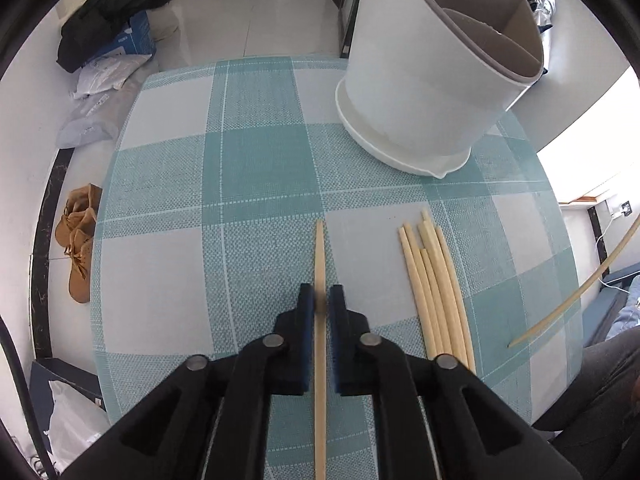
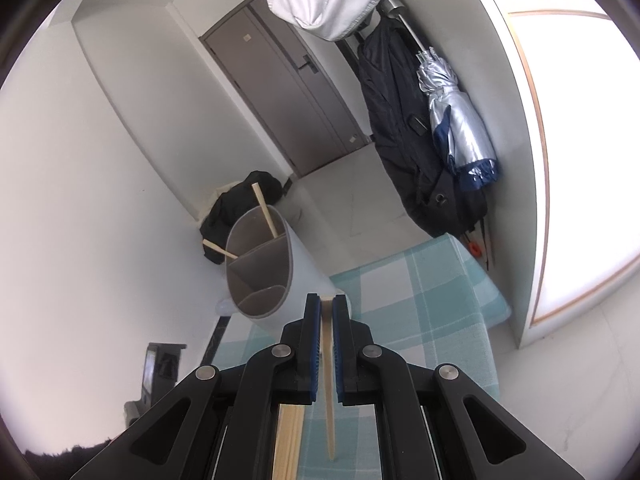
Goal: Organize utensils
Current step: 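Lower the left gripper onto the chopsticks and close on one chopstick, then lower the right gripper's chopstick into the holder and open while the left gripper does the same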
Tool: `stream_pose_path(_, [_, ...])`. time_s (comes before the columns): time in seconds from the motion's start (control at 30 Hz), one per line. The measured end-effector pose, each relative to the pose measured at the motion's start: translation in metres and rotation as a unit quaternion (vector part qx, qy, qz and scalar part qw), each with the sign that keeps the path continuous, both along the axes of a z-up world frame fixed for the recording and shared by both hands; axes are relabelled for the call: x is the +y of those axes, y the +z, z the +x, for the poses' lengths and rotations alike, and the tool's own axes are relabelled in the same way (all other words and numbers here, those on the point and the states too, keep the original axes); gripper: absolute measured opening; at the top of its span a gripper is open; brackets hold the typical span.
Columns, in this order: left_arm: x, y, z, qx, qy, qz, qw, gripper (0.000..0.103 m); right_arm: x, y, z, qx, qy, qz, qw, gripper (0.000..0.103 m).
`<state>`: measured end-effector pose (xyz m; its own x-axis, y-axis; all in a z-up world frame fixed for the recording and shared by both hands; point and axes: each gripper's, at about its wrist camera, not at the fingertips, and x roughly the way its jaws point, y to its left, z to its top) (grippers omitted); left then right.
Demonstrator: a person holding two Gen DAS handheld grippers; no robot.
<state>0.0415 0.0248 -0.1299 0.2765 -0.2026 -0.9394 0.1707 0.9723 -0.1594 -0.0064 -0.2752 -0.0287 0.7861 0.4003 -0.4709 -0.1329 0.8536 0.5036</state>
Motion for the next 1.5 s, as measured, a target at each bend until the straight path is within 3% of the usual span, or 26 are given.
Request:
stream_pose_path(0.13, [-0.010, -0.001, 0.012, 0.005, 0.001, 0.007, 1.0000, 0.025, 0.001, 0.000, 0.000, 0.001, 0.004, 0.000, 1.000, 0.005])
stream_pose_path(0.2, [-0.018, -0.003, 0.015, -0.006, 0.000, 0.041, 0.9991, 0.047, 0.001, 0.000, 0.000, 0.000, 0.004, -0.001, 1.000, 0.005])
stream_pose_path(0.33, [-0.028, -0.002, 0.018, -0.030, -0.001, 0.077, 0.9966, 0.049, -0.002, 0.001, -0.001, -0.001, 0.002, 0.003, 1.000, 0.005])
stream_pose_path(0.37, [-0.029, -0.002, 0.019, -0.027, 0.004, 0.070, 0.9972, 0.048, -0.002, 0.001, -0.001, 0.000, 0.002, 0.004, 1.000, 0.005])
stream_pose_path(0.43, [-0.029, 0.000, 0.021, -0.031, 0.013, 0.063, 0.9975, 0.033, -0.004, 0.001, -0.001, -0.002, 0.001, 0.006, 1.000, 0.005])
stream_pose_path(0.5, [-0.028, 0.001, 0.023, -0.028, 0.024, 0.058, 0.9976, 0.012, -0.004, 0.002, -0.001, -0.003, 0.001, 0.007, 1.000, 0.005])
stream_pose_path(0.57, [-0.024, 0.000, 0.029, -0.013, 0.043, 0.035, 0.9984, 0.000, -0.004, 0.001, 0.000, -0.002, 0.003, 0.009, 1.000, 0.005])
stream_pose_path(0.63, [-0.020, -0.001, 0.032, -0.007, 0.053, 0.015, 0.9985, 0.000, -0.002, 0.000, 0.001, 0.000, 0.005, 0.005, 1.000, 0.005])
stream_pose_path(0.73, [-0.023, 0.005, 0.029, -0.023, 0.047, 0.020, 0.9984, 0.000, 0.001, 0.003, 0.000, -0.006, 0.008, -0.008, 1.000, 0.005])
stream_pose_path(0.97, [-0.025, 0.045, 0.017, -0.073, 0.047, -0.030, 0.9958, 0.000, 0.014, 0.008, -0.009, -0.026, 0.017, -0.032, 0.999, 0.005])
stream_pose_path(1.23, [-0.031, 0.121, -0.032, -0.196, 0.027, -0.086, 0.9765, 0.000, 0.039, 0.018, -0.024, -0.056, 0.039, -0.067, 0.995, 0.005])
stream_pose_path(1.37, [-0.022, 0.133, -0.034, -0.240, 0.007, -0.087, 0.9669, 0.000, 0.053, 0.022, -0.031, -0.070, 0.054, -0.089, 0.992, 0.005])
stream_pose_path(1.5, [-0.025, 0.138, -0.035, -0.247, -0.002, -0.088, 0.9651, 0.000, 0.066, 0.025, -0.035, -0.080, 0.064, -0.112, 0.988, 0.005])
